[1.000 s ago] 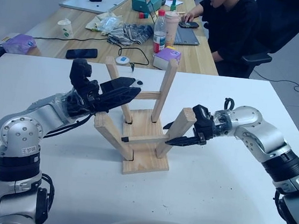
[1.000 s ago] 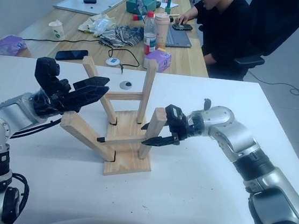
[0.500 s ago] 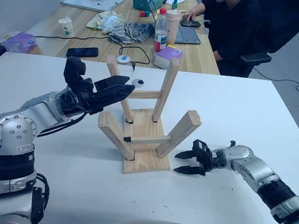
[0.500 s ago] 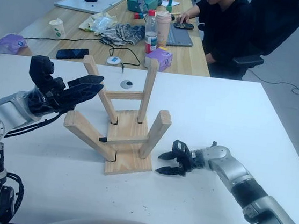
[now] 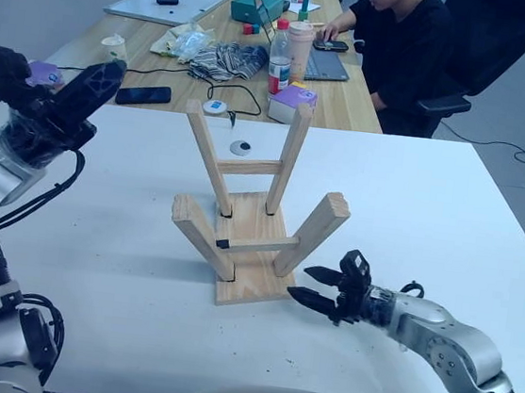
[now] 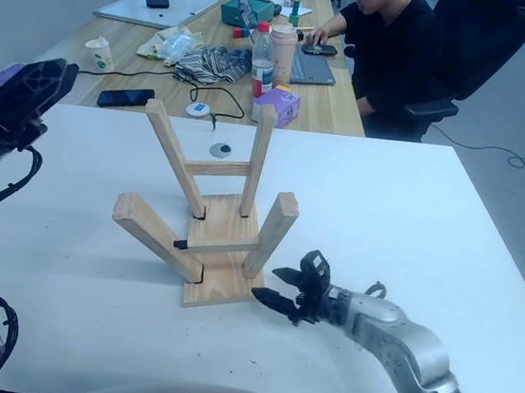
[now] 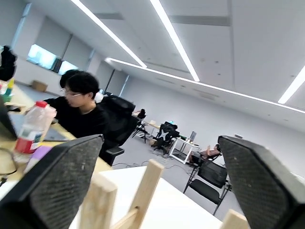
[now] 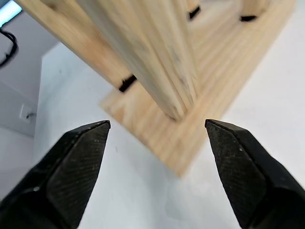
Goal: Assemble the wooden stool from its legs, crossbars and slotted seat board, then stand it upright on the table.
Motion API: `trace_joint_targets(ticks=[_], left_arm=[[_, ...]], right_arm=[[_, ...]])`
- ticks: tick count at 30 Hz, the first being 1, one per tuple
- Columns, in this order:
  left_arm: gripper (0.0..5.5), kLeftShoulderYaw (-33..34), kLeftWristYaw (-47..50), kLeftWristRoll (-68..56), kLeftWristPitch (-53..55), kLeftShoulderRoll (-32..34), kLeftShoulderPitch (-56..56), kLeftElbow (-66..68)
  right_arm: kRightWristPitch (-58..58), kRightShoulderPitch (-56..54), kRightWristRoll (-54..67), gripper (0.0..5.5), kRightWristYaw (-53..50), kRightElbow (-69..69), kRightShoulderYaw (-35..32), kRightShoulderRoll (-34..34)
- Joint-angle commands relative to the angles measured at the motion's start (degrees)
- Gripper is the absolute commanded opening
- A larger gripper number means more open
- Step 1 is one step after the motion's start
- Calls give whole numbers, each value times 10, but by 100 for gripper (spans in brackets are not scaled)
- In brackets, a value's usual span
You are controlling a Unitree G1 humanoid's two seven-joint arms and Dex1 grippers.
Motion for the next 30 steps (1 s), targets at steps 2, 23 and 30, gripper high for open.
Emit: trace_joint_targets(ticks=[2, 23, 30], left_arm=[[445, -17, 7, 36, -12, -8, -18, 22], [445, -48, -60, 228, -141, -14, -57, 321], [445, -150, -94, 320, -179, -56, -33, 268]], right_arm=[[8, -30, -37, 368, -82, 4, 8, 83], [-317, -215, -232, 116, 367, 418, 36, -23], [-570, -407, -361, 249, 304, 709, 19, 27]])
